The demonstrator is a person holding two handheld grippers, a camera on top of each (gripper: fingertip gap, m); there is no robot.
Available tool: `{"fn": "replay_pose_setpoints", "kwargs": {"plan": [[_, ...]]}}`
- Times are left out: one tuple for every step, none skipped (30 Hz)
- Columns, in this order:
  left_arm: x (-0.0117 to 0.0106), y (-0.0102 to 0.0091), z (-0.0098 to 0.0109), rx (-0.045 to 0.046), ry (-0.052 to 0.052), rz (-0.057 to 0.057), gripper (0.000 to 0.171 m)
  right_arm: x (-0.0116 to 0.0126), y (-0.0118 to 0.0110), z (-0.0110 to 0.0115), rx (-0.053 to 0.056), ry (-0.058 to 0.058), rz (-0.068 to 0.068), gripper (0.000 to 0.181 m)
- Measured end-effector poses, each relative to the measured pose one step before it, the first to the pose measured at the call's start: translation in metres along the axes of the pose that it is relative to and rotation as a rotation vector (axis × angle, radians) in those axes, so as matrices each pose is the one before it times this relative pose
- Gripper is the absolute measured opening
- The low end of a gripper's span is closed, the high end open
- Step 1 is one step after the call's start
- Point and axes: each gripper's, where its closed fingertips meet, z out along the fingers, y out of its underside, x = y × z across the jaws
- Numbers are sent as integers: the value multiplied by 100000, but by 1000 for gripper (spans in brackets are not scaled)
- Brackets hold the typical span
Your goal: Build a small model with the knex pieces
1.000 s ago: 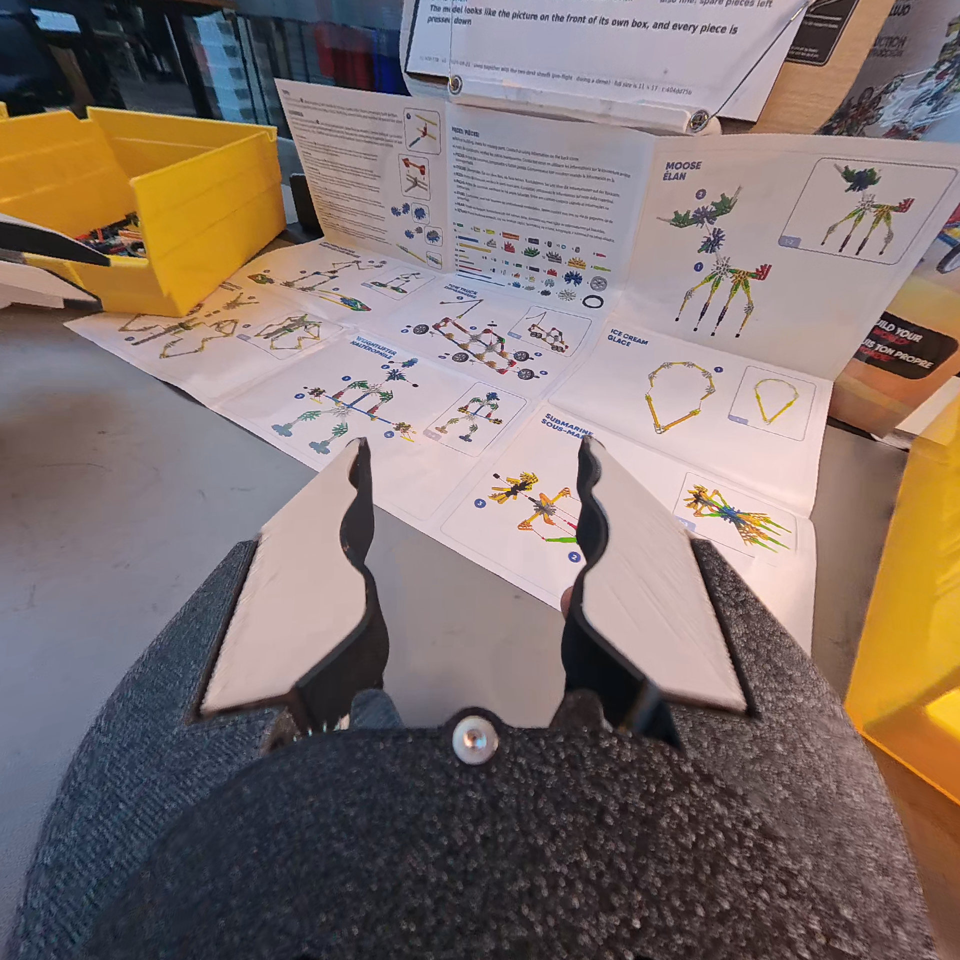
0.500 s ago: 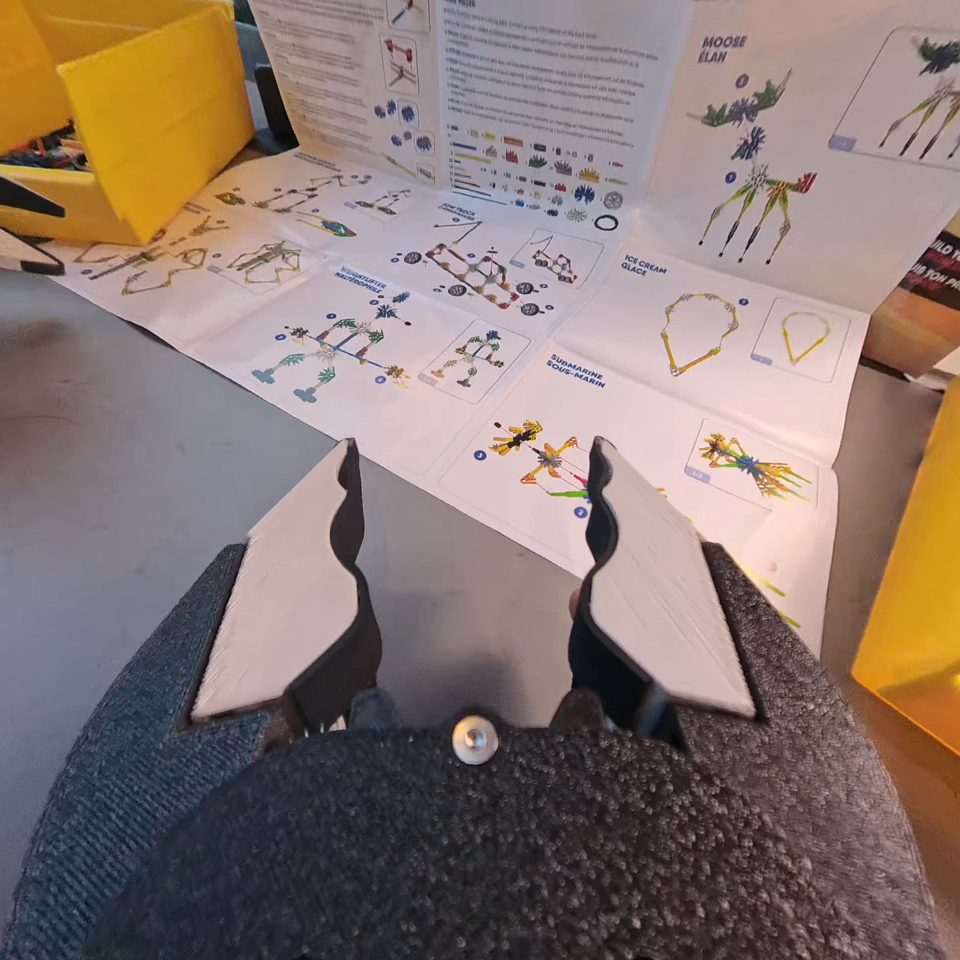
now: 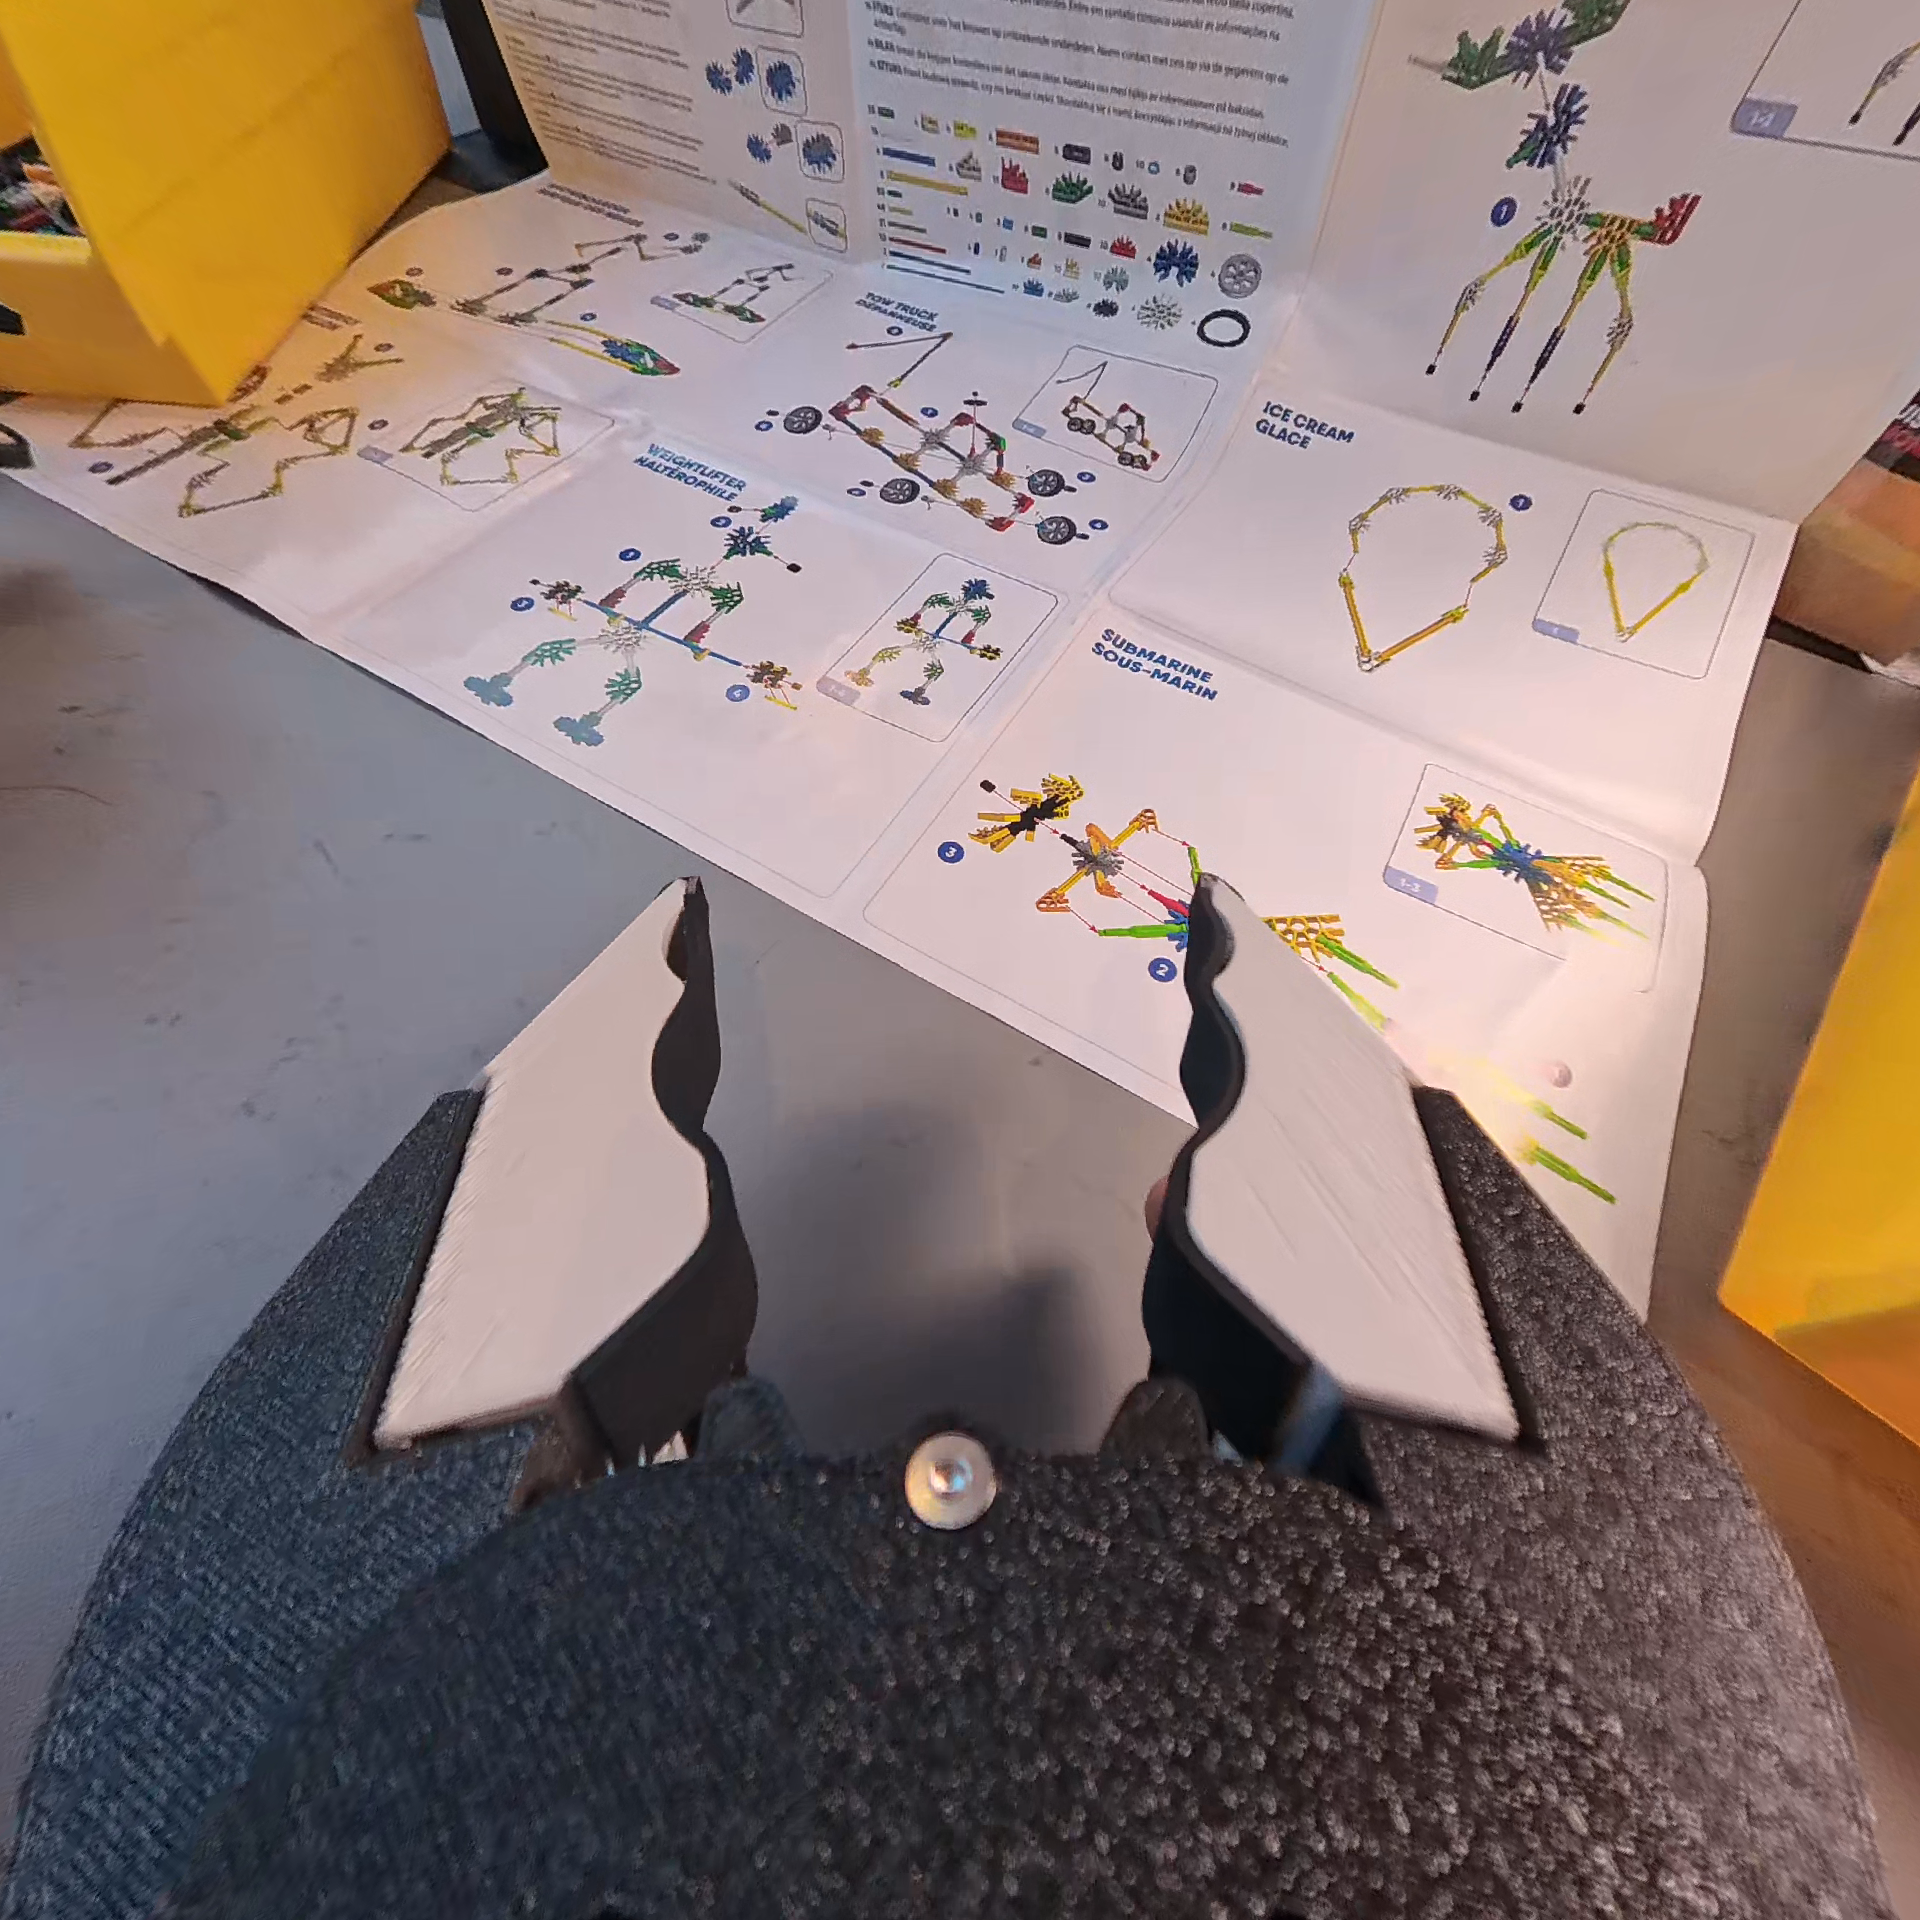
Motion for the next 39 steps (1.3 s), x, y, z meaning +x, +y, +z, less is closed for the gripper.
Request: {"fn": "replay_pose_setpoints", "kwargs": {"plan": [[33,-63,-34,254,-80,184,74,8,33,25,-229,141,-113,91],[38,-85,-40,510,-106,265,74,-20,-27,0,131,3,-214,91],[57,-89,-24,459,-50,336,74,-22,-57,-27,322,62,-197,91],[62,-74,-15,368,-59,370,74,10,-48,-32,381,170,-48,91],[50,-35,-2,243,-90,300,74,26,-29,-32,209,195,-7,91],[49,10,27,-24,-43,182,74,41,3,-1,-2,152,124,91],[42,24,27,-46,-9,56,74,51,16,15,-95,242,264,91],[33,19,21,34,23,-3,74,35,5,-2,-10,60,227,91],[26,-4,4,19,65,44,73,30,2,-6,23,152,168,91],[11,-15,-13,104,1,41,73,36,-18,-14,135,237,43,91],[20,-33,-19,209,55,41,73,10,-19,-29,182,220,-145,91],[8,-50,-37,245,27,36,73,9,-27,-20,204,303,-245,91],[18,-74,-45,402,-34,98,73,-4,-23,-27,191,265,-248,91],[-9,-81,-62,338,-72,129,72,-11,-3,-9,43,81,-91,91],[-25,-98,-48,433,-167,5,72,3,-23,-17,174,119,-16,91],[-76,-114,-37,539,-314,-162,71,22,-29,-14,227,194,54,91],[-123,-113,-50,479,-476,-235,71,17,-20,-3,113,53,163,91],[-172,-143,-39,715,-619,-390,70,5,-28,16,112,-69,218,91],[-205,-130,-46,732,-685,-596,69,-22,-37,5,222,-99,214,90],[-199,-116,-28,710,-732,-665,67,-40,-29,10,115,-179,124,90],[-205,-119,-32,745,-811,-582,65,-50,-3,11,-45,-90,-59,90],[-185,-44,2,194,-806,-403,63,-62,-1,-10,12,-109,-152,90],[-131,34,31,-250,-709,-189,63,-68,-7,-20,21,-147,-33,90],[-93,24,46,-231,-652,-68,62,-72,15,-8,-126,-290,50,90],[-25,21,56,-353,-498,104,61,-69,23,-12,-182,-263,61,90],[7,-31,77,-283,-354,305,60,-50,1,-9,-87,-179,-38,90],[-26,-133,88,-11,-544,514,60,8,-21,3,-34,77,-133,88],[-33,-178,119,49,-576,633,58,82,-58,33,4,273,-128,86],[-7,-175,182,-56,-268,502,56,184,-91,110,-78,415,-193,83],[49,-134,232,-143,154,224,53,223,-111,152,-128,424,139,79],[49,-67,293,-321,217,-127,51,259,-185,173,-87,240,458,76],[34,9,325,-683,192,-2,50,322,-321,182,230,359,486,75],[-69,-4,331,-831,-257,512,50,451,-444,192,329,737,11,73],[-148,-184,315,-471,-701,947,49,555,-572,236,614,1261,-554,71],[-159,-439,301,-48,-739,1248,49,621,-628,305,580,1588,-957,71],[-77,-601,304,37,-481,1494,49,601,-644,397,156,1589,-1480,71],[9,-682,331,78,-207,1422,49,556,-750,436,309,1553,-1148,71],[126,-764,358,384,236,735,49,322,-863,429,764,696,-486,71],[245,-812,422,739,590,-89,48,167,-972,426,1112,387,-51,71]]}}
